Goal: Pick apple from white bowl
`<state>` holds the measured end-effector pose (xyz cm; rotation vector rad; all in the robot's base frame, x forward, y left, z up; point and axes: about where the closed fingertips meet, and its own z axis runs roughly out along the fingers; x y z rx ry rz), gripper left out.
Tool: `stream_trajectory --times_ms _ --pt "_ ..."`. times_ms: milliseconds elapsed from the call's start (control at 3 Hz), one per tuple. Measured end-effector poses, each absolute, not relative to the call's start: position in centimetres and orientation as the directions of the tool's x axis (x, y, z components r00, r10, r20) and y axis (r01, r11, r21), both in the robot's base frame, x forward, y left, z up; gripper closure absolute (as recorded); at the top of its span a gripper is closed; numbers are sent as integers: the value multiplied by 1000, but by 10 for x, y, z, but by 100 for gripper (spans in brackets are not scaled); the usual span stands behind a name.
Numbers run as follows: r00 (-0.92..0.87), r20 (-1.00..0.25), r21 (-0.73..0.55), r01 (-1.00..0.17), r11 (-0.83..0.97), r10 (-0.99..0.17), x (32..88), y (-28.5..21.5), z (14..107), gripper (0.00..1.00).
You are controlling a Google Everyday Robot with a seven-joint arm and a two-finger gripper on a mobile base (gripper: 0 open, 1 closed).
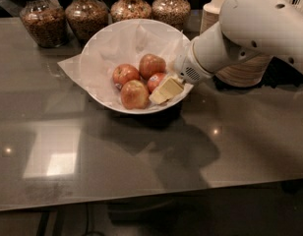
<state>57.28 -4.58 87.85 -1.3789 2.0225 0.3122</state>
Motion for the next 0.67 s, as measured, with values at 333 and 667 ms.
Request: stream_trajectory --times_ms 333,667 --pt "-228 -625 -170 -894 415 -746 573 -45 873 32" --pt "-231 -613 -171 -895 412 -756 572 -43 866 32"
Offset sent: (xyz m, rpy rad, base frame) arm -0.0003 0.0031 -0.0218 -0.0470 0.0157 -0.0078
